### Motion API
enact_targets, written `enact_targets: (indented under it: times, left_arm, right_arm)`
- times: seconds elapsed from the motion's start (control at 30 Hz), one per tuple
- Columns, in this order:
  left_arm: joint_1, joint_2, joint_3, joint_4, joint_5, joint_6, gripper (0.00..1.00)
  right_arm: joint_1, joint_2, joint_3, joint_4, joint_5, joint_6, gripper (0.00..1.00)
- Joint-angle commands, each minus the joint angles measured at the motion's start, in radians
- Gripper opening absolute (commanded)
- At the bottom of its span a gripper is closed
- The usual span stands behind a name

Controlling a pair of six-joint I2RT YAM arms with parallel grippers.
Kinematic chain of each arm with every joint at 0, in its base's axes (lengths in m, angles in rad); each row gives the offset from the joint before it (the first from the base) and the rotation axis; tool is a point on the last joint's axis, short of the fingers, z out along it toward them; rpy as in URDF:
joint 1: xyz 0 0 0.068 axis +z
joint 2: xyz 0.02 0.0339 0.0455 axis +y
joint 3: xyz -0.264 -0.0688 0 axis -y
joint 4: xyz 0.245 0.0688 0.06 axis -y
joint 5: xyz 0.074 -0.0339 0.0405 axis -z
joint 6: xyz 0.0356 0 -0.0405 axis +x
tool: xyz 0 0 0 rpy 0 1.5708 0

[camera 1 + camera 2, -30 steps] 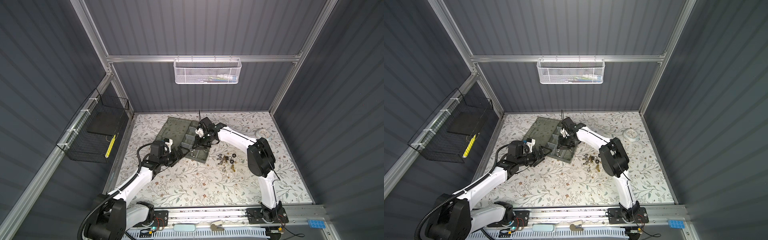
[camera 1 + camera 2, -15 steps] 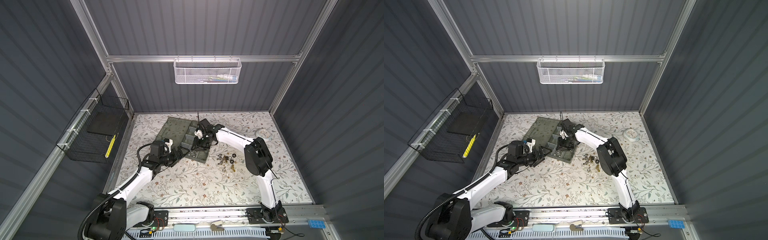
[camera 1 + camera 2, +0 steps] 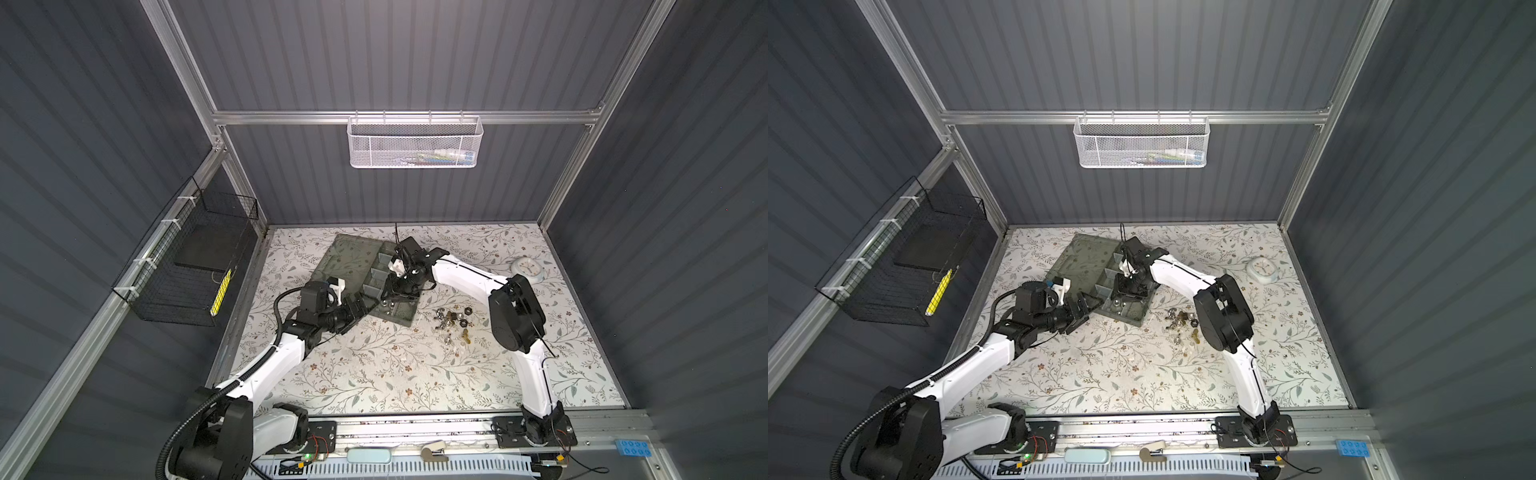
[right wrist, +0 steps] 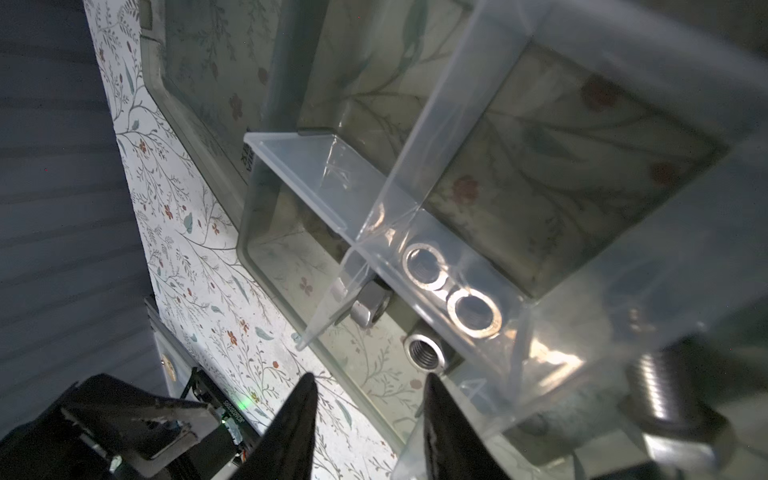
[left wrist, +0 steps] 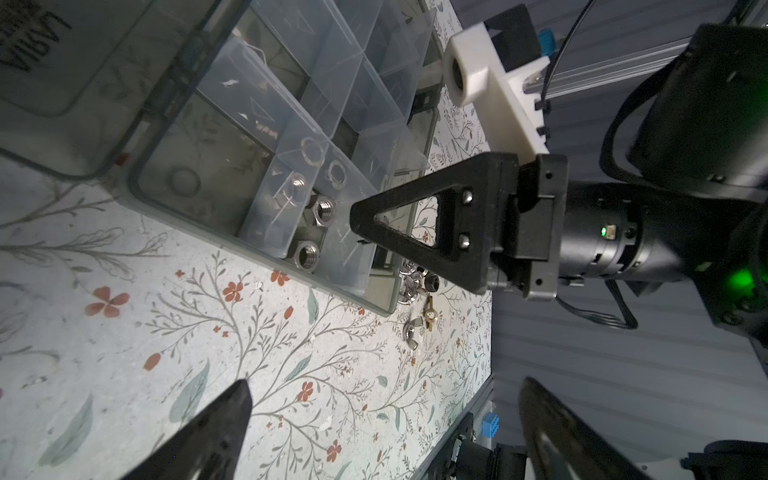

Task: Sort the screws and nuts into containers
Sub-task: 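Lower the nut into a box compartment and open the right gripper, then withdraw the open right gripper from the box back over the pile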

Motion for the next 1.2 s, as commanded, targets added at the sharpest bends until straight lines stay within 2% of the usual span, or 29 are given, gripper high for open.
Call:
enact_targets:
  times: [0.0,0.27,0.43,0.57,0.73,1.0,1.17]
  left_arm:
    - [0.005,-0.012,0.027,-0.03,0.015,0.027,1.0]
    - [0.004,-0.013,0.045,-0.039,0.025,0.029,1.0]
    - [-0.003,-0.006,0.069,-0.06,0.015,0.044,1.0]
    - [-0.06,0.013,0.099,-0.068,-0.027,0.059,1.0]
    - [-0.184,0.078,0.158,-0.056,-0.093,0.083,1.0]
    - [-0.284,0.203,0.234,0.025,-0.11,0.069,1.0]
    - [-0.362,0.287,0.284,0.057,-0.126,0.069,1.0]
  right_arm:
    - [0.002,-0.05,0.025,-0.017,0.006,-0.007,0.47]
    - [0.0,-0.13,0.001,-0.031,0.099,-0.033,0.59]
    - [-0.017,-0.192,-0.036,-0.041,0.176,-0.055,0.72]
    - [-0.037,-0.258,-0.089,-0.046,0.243,-0.077,0.85]
    - [-0.081,-0.364,-0.205,-0.033,0.298,-0.097,0.98]
    - [-0.206,-0.524,-0.453,-0.019,0.327,-0.119,0.99]
    - [-0.279,-0.564,-0.574,-0.052,0.409,-0.162,0.99]
